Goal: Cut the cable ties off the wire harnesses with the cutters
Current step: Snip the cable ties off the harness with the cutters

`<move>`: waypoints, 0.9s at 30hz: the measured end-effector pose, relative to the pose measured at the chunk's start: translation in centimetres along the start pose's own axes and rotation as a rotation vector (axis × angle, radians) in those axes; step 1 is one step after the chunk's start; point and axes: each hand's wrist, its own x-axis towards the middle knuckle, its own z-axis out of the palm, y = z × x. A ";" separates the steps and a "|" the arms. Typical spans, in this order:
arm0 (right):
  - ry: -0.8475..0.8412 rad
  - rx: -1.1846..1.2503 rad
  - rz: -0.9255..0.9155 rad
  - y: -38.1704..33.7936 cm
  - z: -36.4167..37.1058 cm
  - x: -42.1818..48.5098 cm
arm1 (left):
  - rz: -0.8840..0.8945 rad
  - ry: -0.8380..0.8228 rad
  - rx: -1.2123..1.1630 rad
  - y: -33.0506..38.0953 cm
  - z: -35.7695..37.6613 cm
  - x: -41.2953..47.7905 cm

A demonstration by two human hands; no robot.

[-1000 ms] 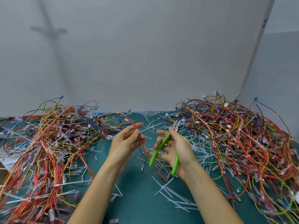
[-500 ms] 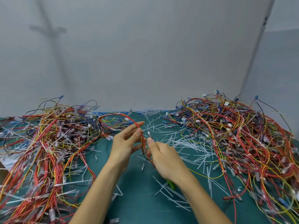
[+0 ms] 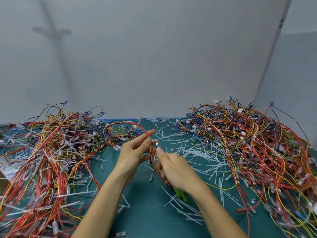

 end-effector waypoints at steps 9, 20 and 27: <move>0.008 0.010 0.011 0.2 0.1 0.1 | -0.016 -0.031 0.024 -0.1 0.1 0.0; 0.034 0.013 -0.013 0.1 0.1 0.0 | -0.011 -0.008 0.049 -0.1 0.0 0.0; 0.065 -0.028 -0.055 0.0 0.0 -0.1 | -0.019 -0.016 0.032 0.1 0.1 -0.1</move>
